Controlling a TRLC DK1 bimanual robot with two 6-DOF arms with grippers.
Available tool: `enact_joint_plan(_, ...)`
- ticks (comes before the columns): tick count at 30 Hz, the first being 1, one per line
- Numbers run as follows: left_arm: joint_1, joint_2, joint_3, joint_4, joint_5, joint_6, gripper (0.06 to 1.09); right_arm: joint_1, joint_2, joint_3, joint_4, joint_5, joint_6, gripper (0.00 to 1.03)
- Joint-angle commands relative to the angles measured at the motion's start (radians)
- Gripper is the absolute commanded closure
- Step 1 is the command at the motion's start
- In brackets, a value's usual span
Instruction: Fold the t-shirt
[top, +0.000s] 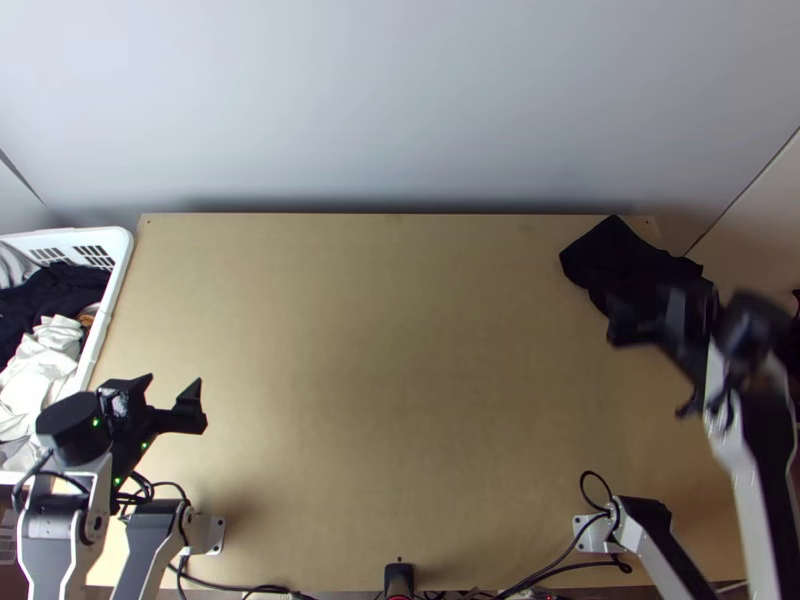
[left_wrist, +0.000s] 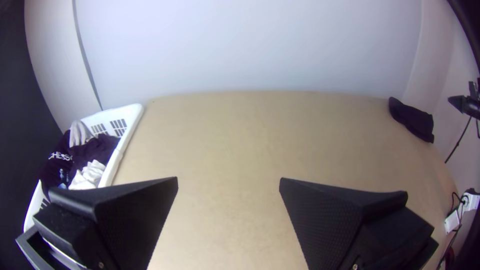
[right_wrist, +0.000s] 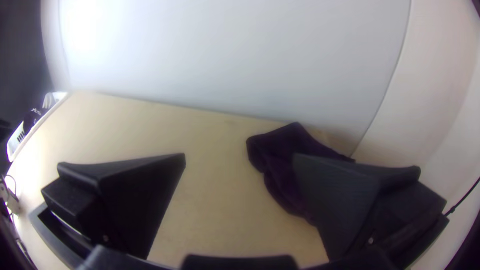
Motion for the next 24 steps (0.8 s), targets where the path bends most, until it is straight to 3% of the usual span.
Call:
enact_joint_plan(1, 0.116, -0.113, -0.114, 0.149, -0.013, 0.019, 0.1, 0.03, -0.49, -0.382, 0.127, 0.041, 0.015, 0.03)
enact_joint_plan(8, 0.26, -0.239, -0.319, 0.37, -0.015, 0.169, 0.1, 0.07, -0.734, -0.566, 0.022, 0.105, -0.041, 0.03)
enact_joint_plan(12, 0.303, -0.353, -0.398, 0.276, -0.012, 0.049, 0.1, -0.002, -0.82, -0.61, 0.009, 0.161, 0.047, 0.03)
enact_joint_plan(16, 0.332, -0.36, -0.394, 0.25, -0.013, 0.02, 0.1, -0.128, -0.82, -0.61, -0.011, 0.159, 0.12, 0.03)
enact_joint_plan(24, 0.332, -0.36, -0.391, 0.218, -0.012, 0.008, 0.1, -0.051, -0.82, -0.607, -0.034, 0.159, 0.197, 0.03)
